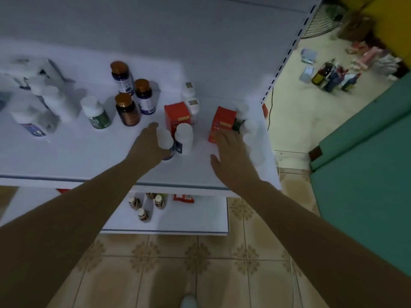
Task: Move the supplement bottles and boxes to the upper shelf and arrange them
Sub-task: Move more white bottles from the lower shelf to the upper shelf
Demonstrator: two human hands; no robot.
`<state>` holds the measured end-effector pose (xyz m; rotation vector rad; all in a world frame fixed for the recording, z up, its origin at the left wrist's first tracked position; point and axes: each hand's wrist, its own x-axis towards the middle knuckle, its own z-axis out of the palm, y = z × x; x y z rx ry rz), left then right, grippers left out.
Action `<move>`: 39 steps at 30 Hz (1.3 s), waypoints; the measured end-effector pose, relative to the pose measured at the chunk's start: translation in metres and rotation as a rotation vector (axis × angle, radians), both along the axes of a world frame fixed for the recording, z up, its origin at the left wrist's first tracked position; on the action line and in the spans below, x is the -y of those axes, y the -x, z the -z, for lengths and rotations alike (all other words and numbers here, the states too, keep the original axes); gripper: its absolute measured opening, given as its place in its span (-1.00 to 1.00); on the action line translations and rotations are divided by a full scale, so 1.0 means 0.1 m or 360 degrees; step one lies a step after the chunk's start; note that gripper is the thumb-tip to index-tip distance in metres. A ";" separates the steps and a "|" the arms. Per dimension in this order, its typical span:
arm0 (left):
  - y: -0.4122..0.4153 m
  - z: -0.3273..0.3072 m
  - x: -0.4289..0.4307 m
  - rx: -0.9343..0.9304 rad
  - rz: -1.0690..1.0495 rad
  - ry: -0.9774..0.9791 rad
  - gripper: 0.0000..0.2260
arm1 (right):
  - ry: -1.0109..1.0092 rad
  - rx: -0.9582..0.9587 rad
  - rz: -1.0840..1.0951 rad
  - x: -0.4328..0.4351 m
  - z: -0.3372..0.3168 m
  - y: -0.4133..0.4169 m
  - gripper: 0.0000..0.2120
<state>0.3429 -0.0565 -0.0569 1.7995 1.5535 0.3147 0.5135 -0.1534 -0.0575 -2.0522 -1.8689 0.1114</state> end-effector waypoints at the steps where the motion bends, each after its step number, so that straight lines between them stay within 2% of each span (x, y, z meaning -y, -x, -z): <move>1: -0.01 0.04 -0.02 0.0024 0.0006 -0.0007 -0.33 | 0.0064 -0.0088 -0.0045 -0.14 0.05 0.10 -0.48; 6: 0.02 0.22 -0.06 0.0181 -0.0022 -0.0111 -0.54 | 0.0213 -0.0504 0.0007 -0.68 0.26 0.43 -0.40; 10: 0.05 0.29 -0.09 0.0335 -0.0045 -0.0070 -0.56 | 0.0186 -0.0805 0.0204 -0.86 0.31 0.50 -0.49; 14: 0.12 0.31 -0.07 0.0507 -0.0140 0.0019 -0.60 | 0.0208 -0.1016 0.0201 -0.83 0.31 0.48 -0.64; 16: 0.18 0.26 -0.03 0.0546 -0.0188 0.0008 -0.62 | 0.0256 -0.1219 0.0218 -0.73 0.24 0.45 -0.61; 19: 0.31 0.07 0.10 0.0727 -0.0339 0.0115 -0.61 | 0.0309 -0.1345 0.0190 -0.53 0.03 0.38 -0.56; 22: 0.48 -0.21 0.29 0.1149 -0.0420 0.0423 -0.64 | 0.0388 -0.1667 0.0088 -0.33 -0.24 0.40 -0.75; 25: 0.63 -0.50 0.55 0.1401 -0.0367 0.0540 -0.74 | 0.0428 -0.2052 0.0068 -0.13 -0.52 0.51 -0.81; 30: 0.86 -1.10 0.96 0.1680 -0.0170 0.0565 -0.79 | 0.0412 -0.2578 -0.0048 0.26 -1.11 0.81 -0.74; 34: 1.19 -1.66 1.28 0.1786 -0.0018 0.0546 -0.73 | 0.0255 -0.2566 -0.0182 0.65 -1.75 1.20 -0.87; 39: 1.62 -2.39 1.74 0.1860 0.0028 0.0443 -0.54 | 0.0023 -0.2271 -0.0100 1.11 -2.51 1.75 -0.65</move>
